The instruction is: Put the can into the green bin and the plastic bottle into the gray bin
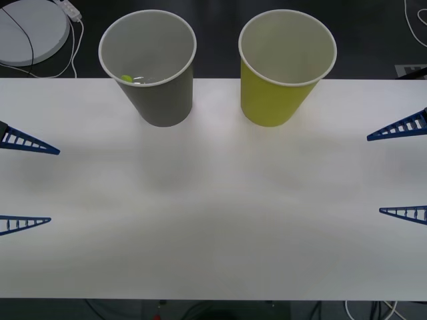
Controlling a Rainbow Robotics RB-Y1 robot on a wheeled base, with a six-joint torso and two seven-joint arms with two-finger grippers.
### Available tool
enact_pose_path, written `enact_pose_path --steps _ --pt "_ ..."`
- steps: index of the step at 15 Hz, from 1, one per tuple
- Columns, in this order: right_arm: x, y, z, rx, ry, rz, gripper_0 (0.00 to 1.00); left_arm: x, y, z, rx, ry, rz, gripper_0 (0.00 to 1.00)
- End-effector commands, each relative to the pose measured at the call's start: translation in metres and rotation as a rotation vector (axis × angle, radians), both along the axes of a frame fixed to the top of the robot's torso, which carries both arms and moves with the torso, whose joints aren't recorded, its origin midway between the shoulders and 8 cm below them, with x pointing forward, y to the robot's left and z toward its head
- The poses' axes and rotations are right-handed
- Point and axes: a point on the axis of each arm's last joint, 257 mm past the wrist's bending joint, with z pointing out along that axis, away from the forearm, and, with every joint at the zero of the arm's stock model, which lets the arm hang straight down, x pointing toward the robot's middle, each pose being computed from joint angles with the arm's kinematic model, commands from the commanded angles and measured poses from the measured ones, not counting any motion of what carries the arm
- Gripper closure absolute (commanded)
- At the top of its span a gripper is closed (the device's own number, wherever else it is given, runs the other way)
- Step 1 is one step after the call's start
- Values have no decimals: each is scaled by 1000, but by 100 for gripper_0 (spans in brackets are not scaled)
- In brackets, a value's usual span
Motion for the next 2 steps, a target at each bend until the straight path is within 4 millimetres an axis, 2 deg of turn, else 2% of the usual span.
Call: enact_pose_path --steps 1,2 --pt "0 0 0 0 0 0 0 0 0 0 0 0 -1 0" --pt "0 0 0 0 0 0 0 0 0 0 0 0 -1 0"
